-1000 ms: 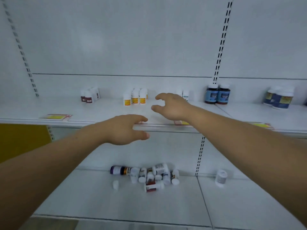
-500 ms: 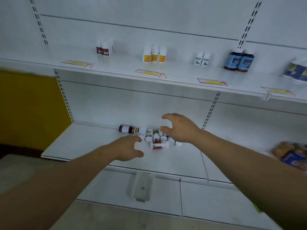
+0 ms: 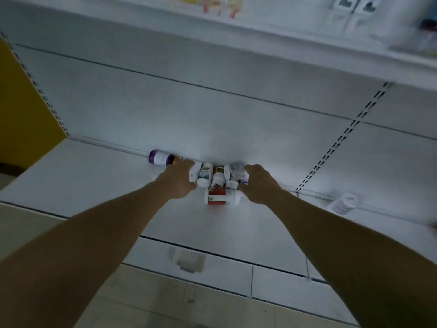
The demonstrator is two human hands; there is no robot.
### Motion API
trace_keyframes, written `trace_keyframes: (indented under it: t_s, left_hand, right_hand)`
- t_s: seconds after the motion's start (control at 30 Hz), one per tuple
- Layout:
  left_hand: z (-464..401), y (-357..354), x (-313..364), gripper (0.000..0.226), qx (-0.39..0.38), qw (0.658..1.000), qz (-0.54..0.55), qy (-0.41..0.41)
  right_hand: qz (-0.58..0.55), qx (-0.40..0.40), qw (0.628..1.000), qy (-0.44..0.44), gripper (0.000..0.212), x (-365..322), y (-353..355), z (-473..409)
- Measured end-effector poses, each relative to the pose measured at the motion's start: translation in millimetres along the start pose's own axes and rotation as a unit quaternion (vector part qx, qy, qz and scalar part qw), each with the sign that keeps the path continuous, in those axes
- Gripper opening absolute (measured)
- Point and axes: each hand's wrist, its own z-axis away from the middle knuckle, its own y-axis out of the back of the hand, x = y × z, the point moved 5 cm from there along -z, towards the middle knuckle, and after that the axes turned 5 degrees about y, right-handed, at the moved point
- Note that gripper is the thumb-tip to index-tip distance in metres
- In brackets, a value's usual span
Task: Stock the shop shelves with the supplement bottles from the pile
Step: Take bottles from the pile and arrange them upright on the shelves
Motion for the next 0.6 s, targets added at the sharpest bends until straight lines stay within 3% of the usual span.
trace_keyframes:
  t_s: [0.07,0.23,0.33,0.47,0.53,0.57,0.6]
  left_hand:
    - [-29,-12,-6,0.076,0.014,1.0,-0.027,-0.007]
    - [-71,-52,-23,0.083,-0.035,0.99,-0.139,-0.012]
    - [-77,-54,-27,0.069,0.031,0.995,-0.09,-0.021]
    - [-78,-52,-28,0.054,0.125,0.983,-0.108,-0.075]
    - [-72,-44,-37,0.056,0.15,0.988,-0.019,-0.016]
    - [-65,-38,-43,0.053,0.147,0.984,0.083,0.051]
    - [-56,-32,-50,0.048,0.15,0.956,0.226,0.111]
  right_hand:
    - [0.017,0.004,1.0,0.007,0.062,11,-11,-23]
    - [0.123,-0.024,0.992,0.008,0.077,34,-40,-56]
    - [0.168,0.021,0.985,-0.012,0.078,43,-47,-65]
    - [0.193,0.081,0.978,-0.019,0.056,49,-43,-71]
    - [0.153,0.111,0.982,0.003,0.05,48,-35,-65]
    - [0.091,0.129,0.987,0.009,0.051,46,-30,-60]
    - [0.0,0.147,0.989,0.01,0.054,40,-22,-52]
